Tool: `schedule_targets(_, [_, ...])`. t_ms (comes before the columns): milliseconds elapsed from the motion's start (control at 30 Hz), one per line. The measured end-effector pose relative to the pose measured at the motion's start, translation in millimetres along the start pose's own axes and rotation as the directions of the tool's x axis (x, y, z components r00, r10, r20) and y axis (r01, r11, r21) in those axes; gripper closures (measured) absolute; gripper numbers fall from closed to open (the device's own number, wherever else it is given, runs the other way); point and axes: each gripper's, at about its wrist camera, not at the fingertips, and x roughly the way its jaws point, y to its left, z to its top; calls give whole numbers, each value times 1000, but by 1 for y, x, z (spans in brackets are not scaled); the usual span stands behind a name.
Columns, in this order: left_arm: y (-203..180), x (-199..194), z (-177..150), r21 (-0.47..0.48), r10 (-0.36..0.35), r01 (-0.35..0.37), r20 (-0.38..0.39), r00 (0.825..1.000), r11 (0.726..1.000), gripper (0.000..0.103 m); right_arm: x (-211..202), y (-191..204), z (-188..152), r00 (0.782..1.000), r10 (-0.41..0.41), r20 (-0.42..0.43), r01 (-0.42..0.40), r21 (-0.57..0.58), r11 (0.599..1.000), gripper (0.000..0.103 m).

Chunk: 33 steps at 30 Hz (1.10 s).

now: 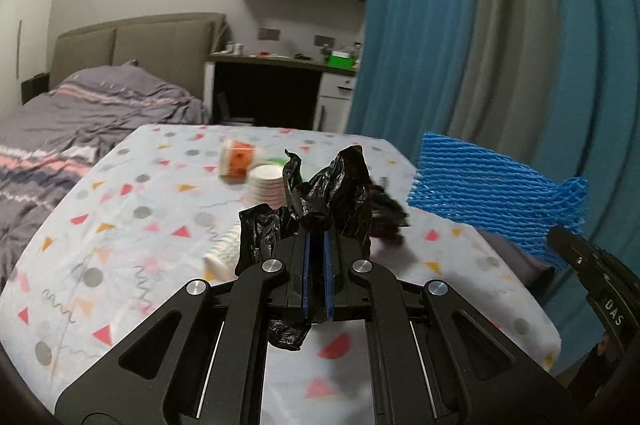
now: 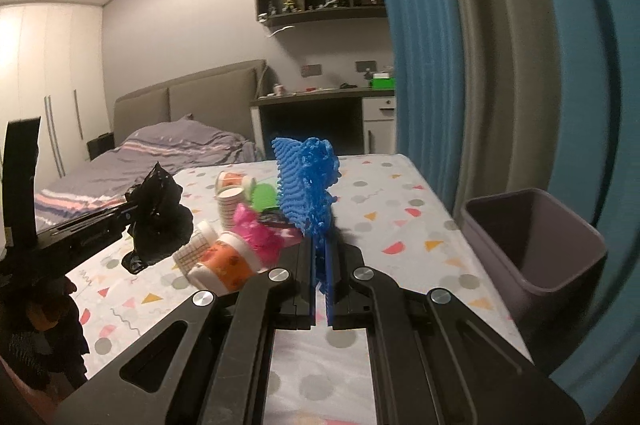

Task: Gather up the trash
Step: 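Carry the blue net and black bag over the grey bin with both grippers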

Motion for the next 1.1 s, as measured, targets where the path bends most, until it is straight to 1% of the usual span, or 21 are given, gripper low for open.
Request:
schedule_targets(167, [-32, 5, 1, 49, -43, 43, -6, 999, 998, 98, -9, -21, -3, 999, -37, 15, 37, 28, 999, 99])
schedule_targets(367, [-68, 20, 4, 92, -101, 103, -26, 995, 990, 98, -18, -59, -4, 994, -103, 36, 100, 85, 991, 99])
schedule_targets(500, [-94, 32, 5, 125, -150, 153, -36, 988, 980, 98, -24, -88, -4, 985, -170, 42, 164, 116, 980, 99])
schedule_targets(600, [-122, 45, 4, 145, -192, 198, -52, 980, 969, 98, -29, -112, -4, 973, -228, 46, 219, 141, 965, 99])
schedule_targets(767, [-168, 67, 3, 179, -272, 281, -72, 959, 943, 98, -34, -145, -2, 947, -318, 47, 306, 167, 937, 99])
schedule_targets(833, [-185, 77, 4, 185, -298, 308, -79, 951, 933, 98, -34, -157, -1, 939, -342, 44, 330, 175, 928, 99])
schedule_targets(867, [-193, 82, 4, 187, -314, 324, -84, 946, 927, 98, -33, -164, -1, 934, -354, 40, 342, 179, 922, 99])
schedule_targets(900, [-204, 89, 4, 189, -339, 351, -91, 936, 917, 98, -31, -169, -1, 931, -364, 37, 352, 182, 918, 99])
schedule_targets(1033, [-240, 109, 3, 208, -387, 403, -114, 915, 891, 98, -19, -186, -2, 921, -390, 17, 380, 196, 904, 99])
schedule_targets(1100, [-256, 121, 2, 216, -413, 432, -130, 902, 876, 98, -13, -193, -2, 917, -399, 5, 390, 205, 898, 99])
